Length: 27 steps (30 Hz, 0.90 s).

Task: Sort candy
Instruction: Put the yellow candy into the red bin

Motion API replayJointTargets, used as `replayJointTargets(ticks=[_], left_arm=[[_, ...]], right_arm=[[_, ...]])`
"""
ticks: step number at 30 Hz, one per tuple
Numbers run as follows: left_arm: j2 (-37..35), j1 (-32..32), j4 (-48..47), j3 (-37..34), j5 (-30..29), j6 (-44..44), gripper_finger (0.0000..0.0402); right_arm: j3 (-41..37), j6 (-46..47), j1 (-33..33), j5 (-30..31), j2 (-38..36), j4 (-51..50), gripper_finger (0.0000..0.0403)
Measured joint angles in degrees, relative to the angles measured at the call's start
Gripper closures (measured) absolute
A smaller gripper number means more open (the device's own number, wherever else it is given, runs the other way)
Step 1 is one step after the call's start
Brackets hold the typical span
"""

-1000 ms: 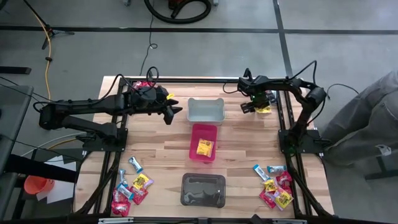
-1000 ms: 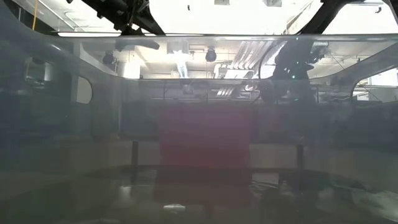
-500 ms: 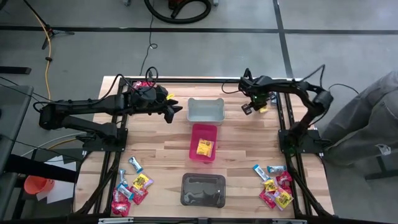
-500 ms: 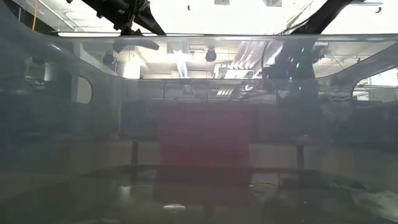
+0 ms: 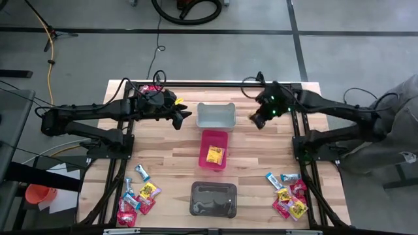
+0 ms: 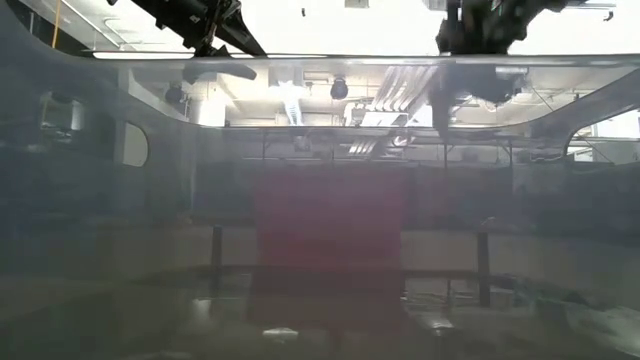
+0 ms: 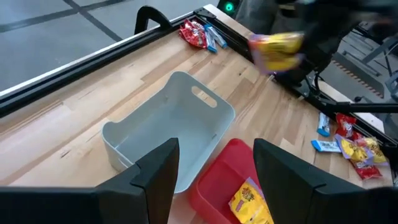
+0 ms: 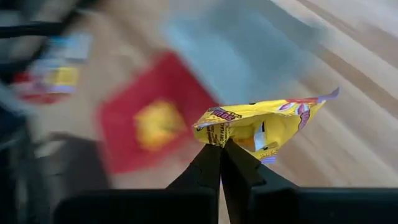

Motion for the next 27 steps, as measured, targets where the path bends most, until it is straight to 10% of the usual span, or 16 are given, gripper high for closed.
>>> replayJointTargets(ticks=[9,27], left_arm=[[0.00,0.00,0.00,0.00,-0.02,0.17,0.0206],[0.00,0.00,-0.04,-0.02,0.07,-0.26,0.0206]], right_arm=[[0.11,-1.99,19.86,3.16,4.56,30.36,0.0403],[0.11,1.00,21.74,3.22,10.93,32.72,0.0403]])
